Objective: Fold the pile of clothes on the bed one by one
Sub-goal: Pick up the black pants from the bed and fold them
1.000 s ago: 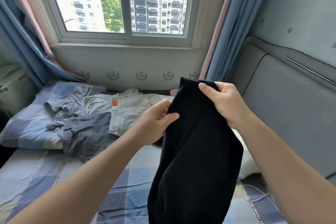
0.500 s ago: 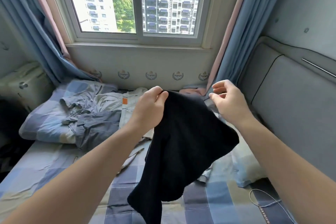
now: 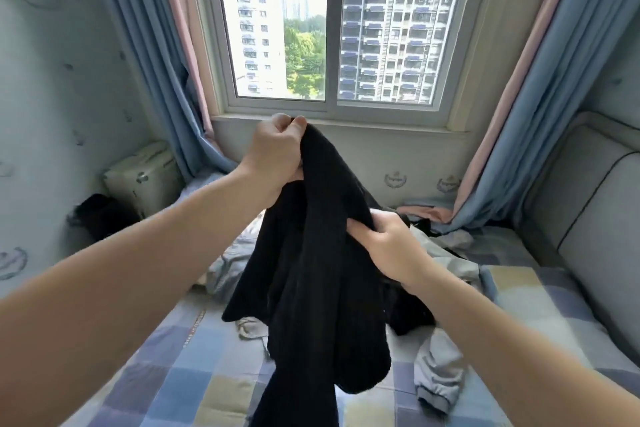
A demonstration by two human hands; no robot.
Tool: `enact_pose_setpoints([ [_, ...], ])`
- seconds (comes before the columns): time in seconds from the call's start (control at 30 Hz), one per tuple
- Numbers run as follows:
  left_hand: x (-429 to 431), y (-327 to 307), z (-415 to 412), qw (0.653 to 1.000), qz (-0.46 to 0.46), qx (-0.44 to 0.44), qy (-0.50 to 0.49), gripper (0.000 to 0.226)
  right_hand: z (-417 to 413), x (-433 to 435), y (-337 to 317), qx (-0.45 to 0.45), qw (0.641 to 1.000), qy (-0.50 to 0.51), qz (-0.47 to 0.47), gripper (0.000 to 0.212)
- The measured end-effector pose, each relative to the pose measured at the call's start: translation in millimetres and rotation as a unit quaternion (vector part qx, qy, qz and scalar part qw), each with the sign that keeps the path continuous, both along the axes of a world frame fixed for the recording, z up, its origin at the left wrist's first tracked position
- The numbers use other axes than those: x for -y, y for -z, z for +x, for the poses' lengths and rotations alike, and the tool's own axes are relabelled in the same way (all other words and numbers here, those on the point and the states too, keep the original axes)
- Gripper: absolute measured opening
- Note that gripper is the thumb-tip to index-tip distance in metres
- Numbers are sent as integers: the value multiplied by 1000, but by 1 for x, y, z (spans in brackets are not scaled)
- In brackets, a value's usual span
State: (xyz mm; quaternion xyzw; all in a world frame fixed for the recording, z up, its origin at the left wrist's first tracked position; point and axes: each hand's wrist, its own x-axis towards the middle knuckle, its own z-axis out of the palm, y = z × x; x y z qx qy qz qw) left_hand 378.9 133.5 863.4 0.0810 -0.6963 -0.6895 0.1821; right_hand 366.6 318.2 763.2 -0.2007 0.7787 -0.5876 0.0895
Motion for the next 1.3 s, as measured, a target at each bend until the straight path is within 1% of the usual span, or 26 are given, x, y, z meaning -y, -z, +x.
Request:
enact_pose_setpoints([
  [0.03, 11, -2, 5, 1000, 7, 20, 16, 22, -2, 5, -11, 2, 1000, -1, -23, 21],
  [0.1, 25, 0, 21, 990, 2, 98, 100, 33, -8, 12, -33, 6, 998, 4, -63, 21],
  [0.17, 39, 8, 42, 970, -55, 158, 177, 39, -10, 25, -52, 23, 994, -3, -103, 20],
  [0.23, 47, 19, 62, 956, -107, 163, 220, 30, -11, 40, -64, 33, 992, -13, -125, 20],
  [0.27, 52, 25, 68, 955, -123, 155, 221, 26, -10, 48, -67, 31, 992, -19, -124, 19],
  [0.33, 66, 37, 72, 962, -141, 136, 192, 24, -7, 65, -69, 24, 993, -29, -114, 18],
  [0.4, 84, 43, 74, 968, -178, 102, 142, 20, -7, 80, -67, 22, 994, -28, -108, 18],
  [0.47, 102, 45, 76, 973, -200, 81, 85, 26, -8, 93, -65, 23, 994, -22, -100, 17],
  [0.53, 122, 41, 80, 980, -173, 76, 56, 26, -12, 105, -62, 30, 995, -17, -93, 17],
  [0.6, 148, 33, 84, 987, -136, 76, 49, 25, -15, 118, -60, 30, 996, -18, -81, 18],
  [0.77, 208, 1, 84, 982, -155, 95, 56, 31, -17, 165, -50, 20, 998, -31, -55, 13],
  [0.87, 225, -10, 71, 988, -117, 76, 62, 30, -11, 196, -44, -9, 999, -15, -31, 13],
  [0.9, 227, -11, 67, 990, -104, 71, 62, 30, -5, 203, -42, -15, 999, -10, -42, 16],
  [0.97, 230, -12, 59, 992, -90, 64, 62, 29, 12, 215, -35, -34, 997, -26, -71, 30],
  [1.03, 241, -6, 49, 992, -78, 67, 76, 28, 28, 241, -19, -17, 996, -65, -67, 48],
  [1.07, 239, -4, 46, 992, -68, 66, 78, 27, 37, 248, -13, 1, 994, -94, -53, 52],
  [1.1, 236, -3, 43, 993, -54, 67, 81, 26, 44, 256, -6, 28, 993, -110, -33, 51],
  [1.13, 238, -2, 40, 993, -40, 70, 84, 25, 48, 269, 2, 60, 992, -109, -22, 44],
  [1.17, 243, -1, 37, 992, -31, 76, 91, 24, 49, 284, 11, 83, 992, -94, -19, 33],
  [1.23, 258, 3, 29, 989, -20, 97, 111, 22, 50, 302, 21, 86, 995, -35, -30, 9],
  [1.27, 268, 5, 26, 986, -16, 111, 122, 19, 48, 304, 23, 83, 996, -9, -38, 7],
  [1.3, 279, 7, 24, 983, -12, 125, 137, 19, 46, 303, 24, 81, 996, 10, -42, 10],
])
